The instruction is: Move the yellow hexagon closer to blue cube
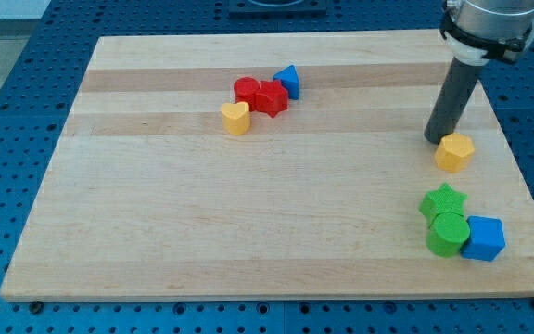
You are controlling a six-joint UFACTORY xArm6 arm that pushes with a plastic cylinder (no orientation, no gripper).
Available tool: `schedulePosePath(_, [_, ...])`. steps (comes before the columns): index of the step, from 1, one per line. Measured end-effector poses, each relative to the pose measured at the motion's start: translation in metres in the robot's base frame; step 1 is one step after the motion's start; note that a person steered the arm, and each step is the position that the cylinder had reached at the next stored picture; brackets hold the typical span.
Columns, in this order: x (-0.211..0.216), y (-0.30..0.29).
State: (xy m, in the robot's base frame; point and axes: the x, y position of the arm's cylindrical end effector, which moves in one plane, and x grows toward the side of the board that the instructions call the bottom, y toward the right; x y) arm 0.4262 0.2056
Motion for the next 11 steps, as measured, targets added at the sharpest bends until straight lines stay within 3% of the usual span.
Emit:
schedulePosePath(2, [0.035,0.003])
schedulePosePath(5, [0.011,0.010])
schedulePosePath(11, [0.071,0.030])
